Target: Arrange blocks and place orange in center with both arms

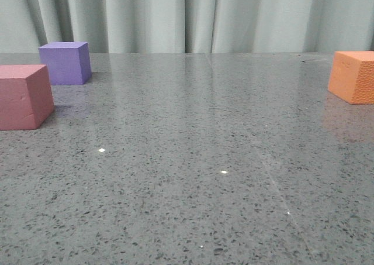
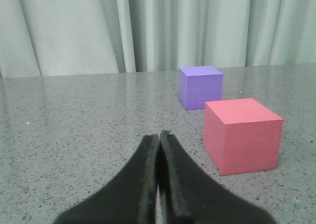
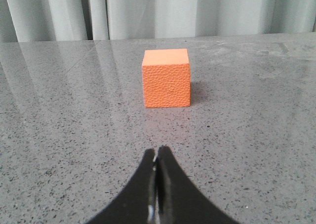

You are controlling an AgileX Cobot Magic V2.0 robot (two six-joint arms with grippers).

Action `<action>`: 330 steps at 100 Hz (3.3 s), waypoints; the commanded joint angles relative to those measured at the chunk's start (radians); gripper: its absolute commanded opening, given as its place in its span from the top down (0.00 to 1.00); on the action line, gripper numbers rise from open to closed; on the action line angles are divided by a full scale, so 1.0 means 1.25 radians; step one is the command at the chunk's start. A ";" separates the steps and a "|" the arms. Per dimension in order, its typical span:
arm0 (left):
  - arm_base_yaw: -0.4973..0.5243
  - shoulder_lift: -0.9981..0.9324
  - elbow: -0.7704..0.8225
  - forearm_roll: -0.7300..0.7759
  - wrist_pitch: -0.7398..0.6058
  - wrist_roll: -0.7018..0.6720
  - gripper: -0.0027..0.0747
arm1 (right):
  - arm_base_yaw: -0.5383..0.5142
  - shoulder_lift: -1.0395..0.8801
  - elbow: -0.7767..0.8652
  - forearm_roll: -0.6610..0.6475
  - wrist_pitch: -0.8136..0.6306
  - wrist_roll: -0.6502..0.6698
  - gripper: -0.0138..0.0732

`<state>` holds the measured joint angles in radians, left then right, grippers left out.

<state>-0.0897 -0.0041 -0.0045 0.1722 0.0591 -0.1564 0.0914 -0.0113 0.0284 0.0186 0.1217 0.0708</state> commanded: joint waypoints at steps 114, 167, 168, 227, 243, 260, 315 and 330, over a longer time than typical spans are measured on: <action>-0.008 -0.027 0.044 -0.007 -0.086 -0.007 0.99 | -0.005 0.153 -0.379 0.010 0.267 -0.006 0.92; -0.008 -0.027 0.044 -0.007 -0.086 -0.007 0.99 | -0.005 0.716 -0.809 0.008 0.442 -0.006 0.73; -0.008 -0.027 0.044 -0.007 -0.086 -0.007 0.99 | -0.005 0.728 -0.814 0.009 0.440 -0.006 0.69; -0.008 -0.027 0.044 -0.007 -0.086 -0.007 0.99 | -0.005 1.036 -0.908 -0.045 0.300 -0.007 0.11; -0.008 -0.027 0.044 -0.007 -0.086 -0.007 0.99 | -0.005 1.094 -0.912 -0.054 0.281 -0.007 0.11; -0.008 -0.027 0.044 -0.007 -0.086 -0.007 0.99 | -0.005 1.147 -0.912 -0.060 0.266 -0.007 0.11; -0.008 -0.027 0.044 -0.007 -0.086 -0.007 0.99 | -0.005 1.215 -0.913 -0.060 0.250 -0.007 0.41; -0.008 -0.027 0.044 -0.007 -0.086 -0.007 0.99 | 0.004 1.213 -0.945 -0.032 0.299 -0.007 0.47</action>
<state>-0.0897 -0.0041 -0.0045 0.1722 0.0358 -0.1564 0.0914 1.5403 -1.0955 -0.0398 0.5090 0.0699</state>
